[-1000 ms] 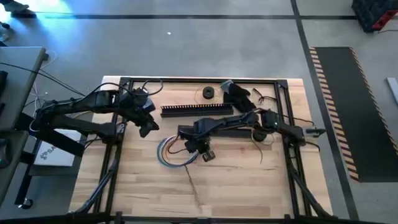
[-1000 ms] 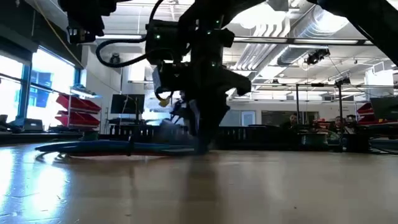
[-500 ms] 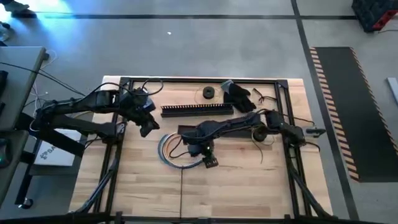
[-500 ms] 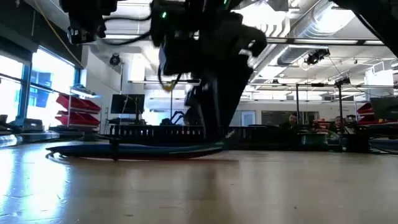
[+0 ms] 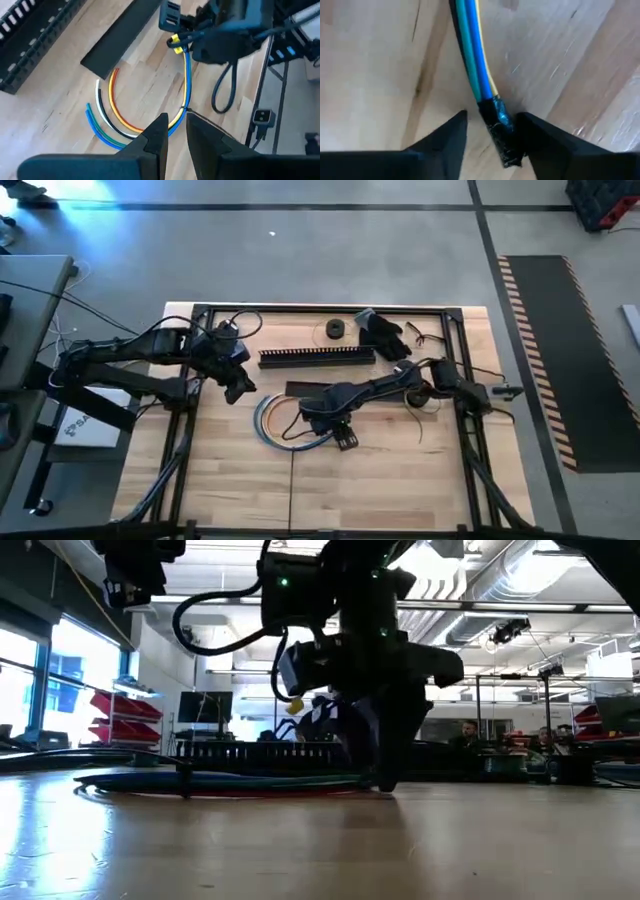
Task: Ziptie cables
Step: Put the ziptied cables into the black cable duct
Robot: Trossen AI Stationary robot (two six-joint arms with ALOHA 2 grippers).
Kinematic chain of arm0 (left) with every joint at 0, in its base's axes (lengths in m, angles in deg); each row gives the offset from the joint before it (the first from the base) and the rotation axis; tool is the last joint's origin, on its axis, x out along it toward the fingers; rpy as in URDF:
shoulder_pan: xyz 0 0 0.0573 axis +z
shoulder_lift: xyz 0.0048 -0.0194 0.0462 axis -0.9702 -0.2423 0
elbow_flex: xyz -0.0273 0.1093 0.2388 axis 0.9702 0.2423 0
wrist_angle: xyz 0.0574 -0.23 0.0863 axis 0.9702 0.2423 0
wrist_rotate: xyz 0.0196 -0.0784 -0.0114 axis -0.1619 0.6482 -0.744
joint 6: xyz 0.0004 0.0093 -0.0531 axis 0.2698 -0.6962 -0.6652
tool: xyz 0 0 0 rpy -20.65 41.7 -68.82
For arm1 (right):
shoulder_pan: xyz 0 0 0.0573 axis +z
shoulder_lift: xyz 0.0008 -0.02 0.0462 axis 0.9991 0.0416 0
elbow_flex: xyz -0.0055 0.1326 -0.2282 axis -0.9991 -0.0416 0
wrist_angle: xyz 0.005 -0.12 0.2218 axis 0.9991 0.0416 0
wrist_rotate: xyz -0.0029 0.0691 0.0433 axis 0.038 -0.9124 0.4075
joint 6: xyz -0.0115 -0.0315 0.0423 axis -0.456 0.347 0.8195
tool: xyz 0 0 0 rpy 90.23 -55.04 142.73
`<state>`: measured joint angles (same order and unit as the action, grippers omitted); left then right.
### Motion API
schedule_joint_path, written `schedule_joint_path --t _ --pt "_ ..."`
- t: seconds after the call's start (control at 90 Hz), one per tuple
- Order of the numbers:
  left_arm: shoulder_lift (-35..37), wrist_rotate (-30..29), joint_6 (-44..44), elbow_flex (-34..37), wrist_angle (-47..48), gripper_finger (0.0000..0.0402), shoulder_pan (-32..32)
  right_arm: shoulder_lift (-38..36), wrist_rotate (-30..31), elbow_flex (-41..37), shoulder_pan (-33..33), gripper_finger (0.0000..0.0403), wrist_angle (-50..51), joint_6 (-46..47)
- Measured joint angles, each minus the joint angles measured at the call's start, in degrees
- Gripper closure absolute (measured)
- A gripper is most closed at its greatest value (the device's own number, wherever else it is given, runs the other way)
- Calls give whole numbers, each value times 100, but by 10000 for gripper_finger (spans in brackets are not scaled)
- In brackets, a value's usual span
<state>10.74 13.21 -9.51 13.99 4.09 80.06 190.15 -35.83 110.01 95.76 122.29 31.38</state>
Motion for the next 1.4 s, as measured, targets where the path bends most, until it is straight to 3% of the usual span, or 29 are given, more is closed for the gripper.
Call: schedule_joint_path --t 0.167,0.367,0.533,0.611,0.756,0.956,1.167,1.4 --pt "-243 -542 98 -1 -268 351 -232 -83 -179 3 71 372 276 217" --pt "-1135 -1464 389 -7 -570 343 -312 -781 -682 -95 207 372 1105 786" --pt "-2050 -2027 648 -4 -891 318 105 -1770 -873 -751 416 372 1194 1600" --pt "-2381 -1914 1006 -4 -1370 303 436 -2323 -902 -1148 548 372 1094 2056" --pt "-3068 -982 1895 -4 -2298 286 1152 -3095 -802 -1797 723 372 712 3097" --pt "-4039 14 3007 -7 -2925 304 1730 -3713 -723 -2093 907 372 408 4448" --pt "-4525 29 3660 -7 -2966 335 1731 -3947 -553 -2094 1173 371 116 5456" --pt "-4451 16 3902 -7 -2981 397 1635 -3969 -338 -2094 1500 370 -141 6067"
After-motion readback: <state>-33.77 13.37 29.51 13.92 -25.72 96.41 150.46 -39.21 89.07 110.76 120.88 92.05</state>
